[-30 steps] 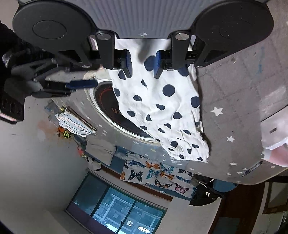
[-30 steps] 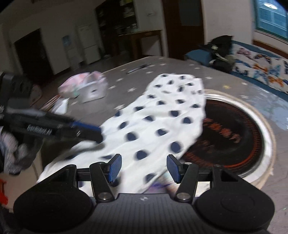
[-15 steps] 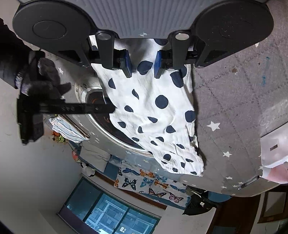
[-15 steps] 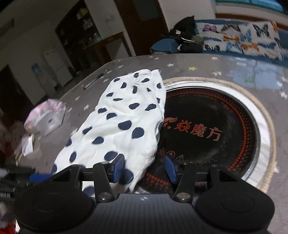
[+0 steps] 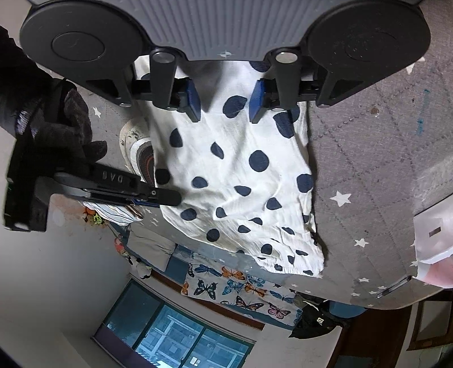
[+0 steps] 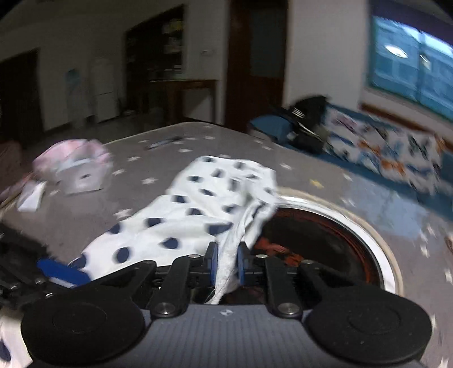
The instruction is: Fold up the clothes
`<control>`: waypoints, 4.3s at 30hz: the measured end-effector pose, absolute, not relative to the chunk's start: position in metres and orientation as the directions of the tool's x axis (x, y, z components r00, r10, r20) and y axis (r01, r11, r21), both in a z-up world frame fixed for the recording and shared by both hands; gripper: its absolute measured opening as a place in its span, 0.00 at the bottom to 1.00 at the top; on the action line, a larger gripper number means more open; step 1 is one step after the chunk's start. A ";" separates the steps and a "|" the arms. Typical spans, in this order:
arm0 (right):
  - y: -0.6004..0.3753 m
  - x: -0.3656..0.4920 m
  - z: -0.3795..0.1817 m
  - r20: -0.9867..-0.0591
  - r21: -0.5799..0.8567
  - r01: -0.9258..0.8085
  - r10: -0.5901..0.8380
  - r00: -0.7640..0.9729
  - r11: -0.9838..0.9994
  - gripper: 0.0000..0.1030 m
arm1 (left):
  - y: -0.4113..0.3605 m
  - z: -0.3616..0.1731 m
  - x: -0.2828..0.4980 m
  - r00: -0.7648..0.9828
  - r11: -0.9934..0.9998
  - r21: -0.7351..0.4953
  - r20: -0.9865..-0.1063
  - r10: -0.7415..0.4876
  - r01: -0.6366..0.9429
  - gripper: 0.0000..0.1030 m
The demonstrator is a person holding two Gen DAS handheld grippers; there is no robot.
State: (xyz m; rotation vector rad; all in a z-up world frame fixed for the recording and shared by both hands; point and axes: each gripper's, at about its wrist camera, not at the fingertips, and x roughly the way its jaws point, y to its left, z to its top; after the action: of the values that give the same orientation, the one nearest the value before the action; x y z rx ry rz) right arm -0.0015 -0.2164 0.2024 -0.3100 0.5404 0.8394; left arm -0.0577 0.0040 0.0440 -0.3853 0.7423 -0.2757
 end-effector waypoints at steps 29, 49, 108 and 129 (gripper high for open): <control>-0.256 0.058 0.169 -0.669 0.147 -0.591 0.520 0.531 0.793 0.25 | 0.000 0.076 0.003 0.742 0.916 -0.380 -0.578 -0.341 0.125 0.42; -0.226 0.045 0.180 -0.606 0.130 -0.695 0.611 0.509 0.707 0.43 | 0.025 0.059 0.092 0.744 0.952 -0.306 -0.630 -0.220 0.022 0.31; -0.185 0.017 0.147 -0.636 0.109 -0.889 0.718 0.283 0.446 1.00 | -0.002 0.046 0.107 0.610 0.913 -0.205 -0.690 -0.389 0.352 0.37; -0.184 0.017 0.147 -0.634 0.111 -0.888 0.720 0.282 0.446 1.00 | -0.012 0.044 0.212 0.703 0.959 -0.077 -0.665 -0.253 0.272 0.46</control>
State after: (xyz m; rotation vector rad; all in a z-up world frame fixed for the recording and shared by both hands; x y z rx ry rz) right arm 0.0172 -0.1840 0.1473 -0.2869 0.6803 1.0965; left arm 0.2119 -0.0115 0.0436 0.0278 0.7352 -0.2923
